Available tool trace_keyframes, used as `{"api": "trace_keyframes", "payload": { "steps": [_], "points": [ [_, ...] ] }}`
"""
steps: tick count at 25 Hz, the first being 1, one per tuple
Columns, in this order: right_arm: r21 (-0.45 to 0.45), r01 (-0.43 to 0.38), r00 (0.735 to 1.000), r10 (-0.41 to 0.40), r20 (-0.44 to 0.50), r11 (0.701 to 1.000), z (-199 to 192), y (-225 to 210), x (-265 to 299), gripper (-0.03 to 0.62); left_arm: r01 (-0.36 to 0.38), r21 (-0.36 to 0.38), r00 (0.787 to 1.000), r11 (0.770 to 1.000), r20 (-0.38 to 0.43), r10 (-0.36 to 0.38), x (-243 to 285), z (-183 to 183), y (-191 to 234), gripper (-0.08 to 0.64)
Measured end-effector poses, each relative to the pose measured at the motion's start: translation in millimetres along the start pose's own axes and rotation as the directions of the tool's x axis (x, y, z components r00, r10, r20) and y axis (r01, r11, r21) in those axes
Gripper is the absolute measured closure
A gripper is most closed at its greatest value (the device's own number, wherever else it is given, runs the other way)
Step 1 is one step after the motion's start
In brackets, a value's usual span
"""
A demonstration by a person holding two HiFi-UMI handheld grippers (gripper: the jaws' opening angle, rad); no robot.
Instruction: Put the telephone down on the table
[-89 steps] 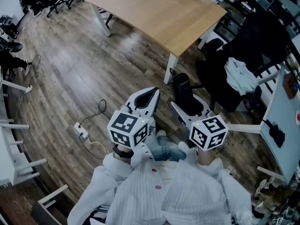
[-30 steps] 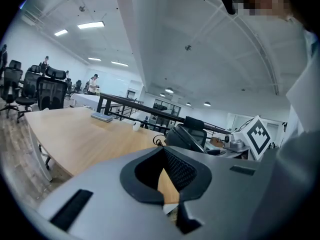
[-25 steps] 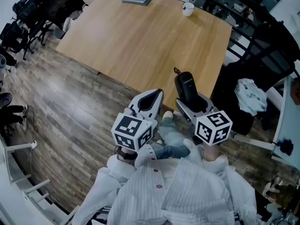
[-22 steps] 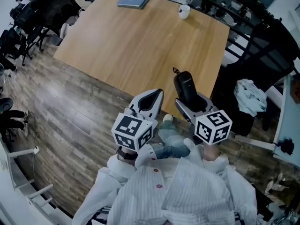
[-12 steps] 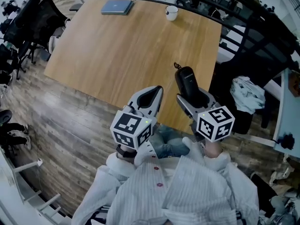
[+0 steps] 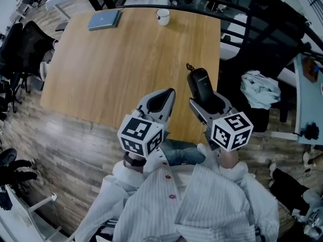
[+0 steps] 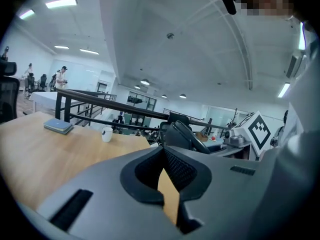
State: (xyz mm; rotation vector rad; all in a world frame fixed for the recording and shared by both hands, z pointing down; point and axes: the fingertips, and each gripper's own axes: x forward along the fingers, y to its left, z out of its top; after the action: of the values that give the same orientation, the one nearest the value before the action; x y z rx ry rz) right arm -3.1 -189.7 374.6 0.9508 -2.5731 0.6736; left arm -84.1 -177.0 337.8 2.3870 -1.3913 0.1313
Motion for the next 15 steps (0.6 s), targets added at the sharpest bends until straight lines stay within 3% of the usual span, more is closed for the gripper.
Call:
{"api": "trace_keyframes", "payload": {
  "steps": [6,15],
  "points": [
    [0.029,0.073,0.997,-0.074,0.032,0.997,2,-16,-14,0.301,0.088,0.02,0.996,0.996,-0.021,-0.088,23,3,-13,0.551],
    [0.088,0.144,0.989,-0.148,0.03,0.986,-15,-28,-23,0.301,0.141,0.011,0.987,0.99,-0.074,-0.14,30,-15,-17,0.551]
  ]
}}
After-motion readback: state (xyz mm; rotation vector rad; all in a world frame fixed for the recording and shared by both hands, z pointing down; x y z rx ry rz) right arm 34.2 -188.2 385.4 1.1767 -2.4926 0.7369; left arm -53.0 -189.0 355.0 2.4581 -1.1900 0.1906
